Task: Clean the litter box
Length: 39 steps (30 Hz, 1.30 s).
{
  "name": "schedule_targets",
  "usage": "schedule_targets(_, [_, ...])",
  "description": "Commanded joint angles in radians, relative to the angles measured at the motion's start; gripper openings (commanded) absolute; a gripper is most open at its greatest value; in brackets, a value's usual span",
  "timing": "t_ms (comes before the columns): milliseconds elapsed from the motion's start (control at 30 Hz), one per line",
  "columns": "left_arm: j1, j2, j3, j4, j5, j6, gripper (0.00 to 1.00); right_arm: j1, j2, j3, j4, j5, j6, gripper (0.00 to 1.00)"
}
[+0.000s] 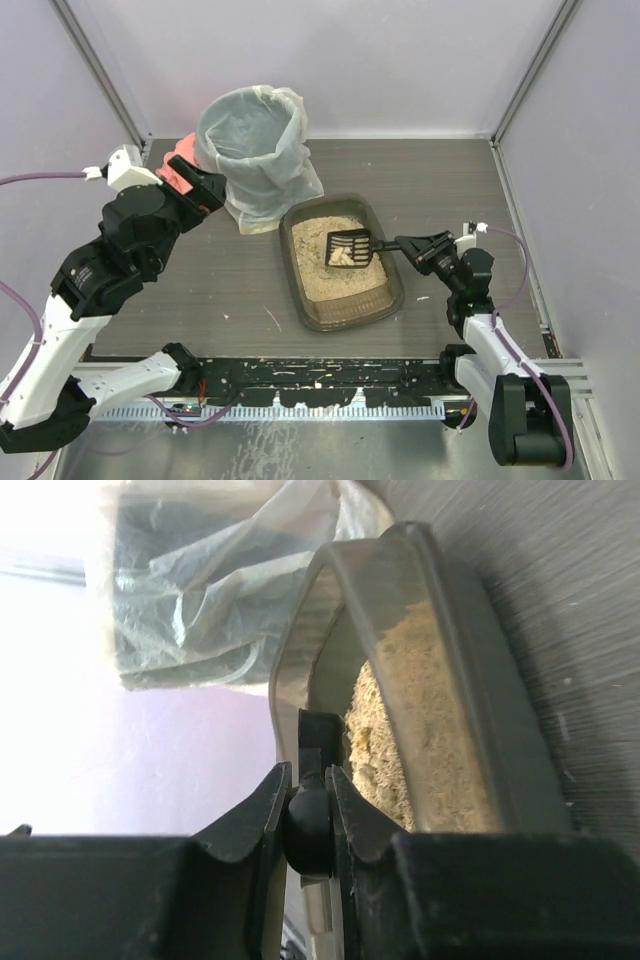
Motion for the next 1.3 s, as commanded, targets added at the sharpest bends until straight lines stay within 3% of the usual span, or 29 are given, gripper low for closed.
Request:
schedule_targets(0, [0.004,0.002,0.068,-0.018,-0.071,-0.112,0.98,-0.005,-0.065,-0.012,0.068,0.013,0.034,0.01])
schedule_targets(67, [0.004,0.001,0.072,-0.005,-0.071,-0.114,0.98,0.016,-0.047,0.037,0.047,-0.030,-0.014,0.01])
schedule_targets(167, [0.003,0.001,0.068,-0.003,-0.072,-0.114,0.98,-0.058,-0.112,-0.011,0.038,0.040,0.061,0.01])
schedule_targets(267, [0.002,0.004,0.047,0.035,-0.064,-0.115,0.98,0.014,-0.034,0.039,0.083,-0.041,0.034,0.01])
schedule_targets(333, [0.002,0.008,0.042,0.036,-0.068,-0.115,0.98,-0.016,-0.041,-0.002,0.124,-0.036,0.085,0.01])
schedule_targets(467, [0.001,0.019,0.045,0.039,-0.062,-0.108,0.98,-0.041,-0.088,0.004,0.060,-0.022,0.049,0.01])
schedule_targets(833, [-0.059,0.042,0.069,0.117,-0.112,0.055,0.98,-0.036,-0.069,0.036,0.041,-0.105,-0.004,0.01])
schedule_targets(933, [-0.064,0.050,0.071,0.115,-0.102,0.036,0.98,-0.068,-0.083,0.016,0.019,-0.036,0.024,0.01])
schedule_targets(1000, [-0.065,0.047,0.061,0.115,-0.103,0.023,0.98,-0.016,-0.026,0.025,0.102,-0.080,0.034,0.01])
schedule_targets(1133, [-0.065,0.036,0.038,0.111,-0.113,-0.011,0.98,-0.069,-0.062,-0.012,0.066,-0.036,0.069,0.01])
schedule_targets(1267, [-0.064,0.027,0.006,0.105,-0.172,0.009,0.98,-0.021,-0.068,0.032,0.031,-0.073,0.013,0.01])
